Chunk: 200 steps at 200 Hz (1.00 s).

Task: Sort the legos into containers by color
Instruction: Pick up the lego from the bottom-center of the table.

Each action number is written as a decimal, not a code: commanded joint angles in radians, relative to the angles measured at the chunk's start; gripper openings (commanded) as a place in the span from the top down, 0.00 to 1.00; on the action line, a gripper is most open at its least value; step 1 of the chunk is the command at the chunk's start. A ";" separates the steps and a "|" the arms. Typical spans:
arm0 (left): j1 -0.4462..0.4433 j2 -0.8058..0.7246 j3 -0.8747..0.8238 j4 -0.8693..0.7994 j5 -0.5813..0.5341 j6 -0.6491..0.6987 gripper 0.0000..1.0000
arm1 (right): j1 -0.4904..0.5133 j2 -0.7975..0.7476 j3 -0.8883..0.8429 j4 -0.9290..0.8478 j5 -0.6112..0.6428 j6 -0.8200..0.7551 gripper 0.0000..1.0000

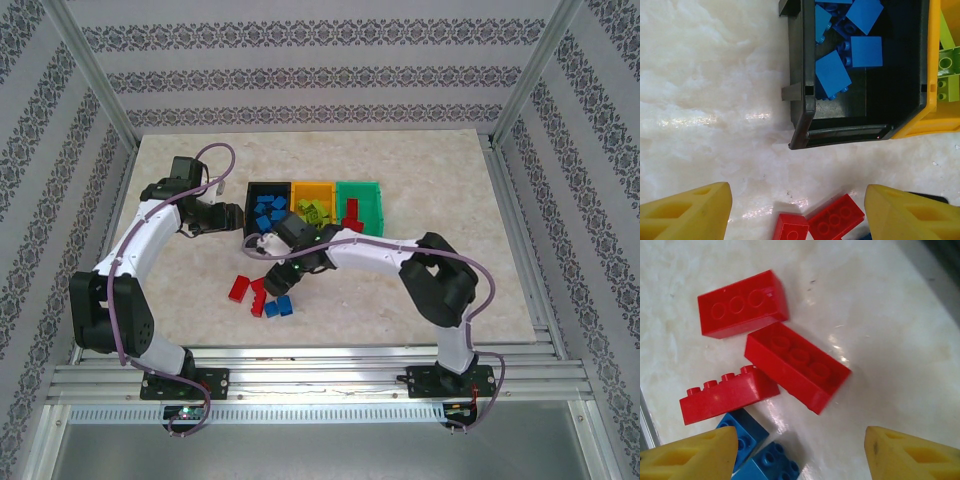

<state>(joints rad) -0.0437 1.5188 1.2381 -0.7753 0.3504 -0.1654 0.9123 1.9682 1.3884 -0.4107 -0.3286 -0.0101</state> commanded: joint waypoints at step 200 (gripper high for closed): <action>0.033 -0.037 -0.010 -0.009 -0.111 -0.038 0.29 | 0.042 0.198 0.221 -0.201 0.026 -0.254 0.36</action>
<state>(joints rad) -0.0315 1.5116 1.2377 -0.7750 0.2535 -0.1883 0.9409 2.1437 1.6272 -0.5838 -0.2790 -0.2394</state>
